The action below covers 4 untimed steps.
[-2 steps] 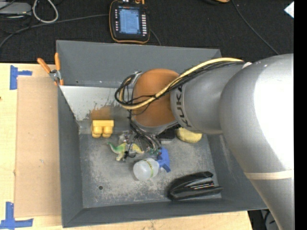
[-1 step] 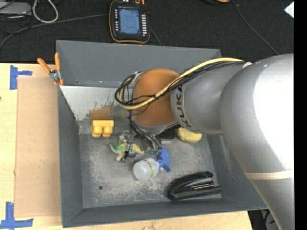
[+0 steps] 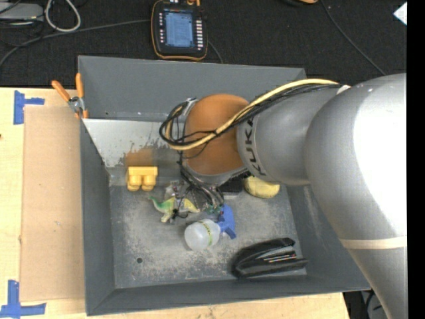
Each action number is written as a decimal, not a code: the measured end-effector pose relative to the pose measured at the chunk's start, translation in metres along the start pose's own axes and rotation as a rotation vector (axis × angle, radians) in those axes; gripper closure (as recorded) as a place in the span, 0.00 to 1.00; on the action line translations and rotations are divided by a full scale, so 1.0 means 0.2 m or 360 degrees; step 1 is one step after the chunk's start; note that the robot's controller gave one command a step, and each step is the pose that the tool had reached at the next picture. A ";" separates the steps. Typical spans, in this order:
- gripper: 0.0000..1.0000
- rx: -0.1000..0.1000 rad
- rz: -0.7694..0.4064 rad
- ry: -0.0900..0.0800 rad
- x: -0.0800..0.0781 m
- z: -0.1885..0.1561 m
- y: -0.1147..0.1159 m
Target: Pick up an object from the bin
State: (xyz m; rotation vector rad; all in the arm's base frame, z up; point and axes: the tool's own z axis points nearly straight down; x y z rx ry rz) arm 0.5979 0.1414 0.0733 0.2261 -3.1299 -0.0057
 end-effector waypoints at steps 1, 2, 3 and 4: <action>1.00 -0.0001 0.0002 -0.0002 0.00 -0.02 0.00; 1.00 -0.0001 0.0003 0.0005 0.01 -0.07 0.00; 1.00 -0.0001 0.0003 0.0000 0.00 -0.15 0.00; 1.00 -0.0003 0.0005 -0.0003 0.00 -0.21 0.00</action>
Offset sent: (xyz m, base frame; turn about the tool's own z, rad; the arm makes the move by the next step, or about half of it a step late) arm 0.0003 0.0001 0.0372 0.0006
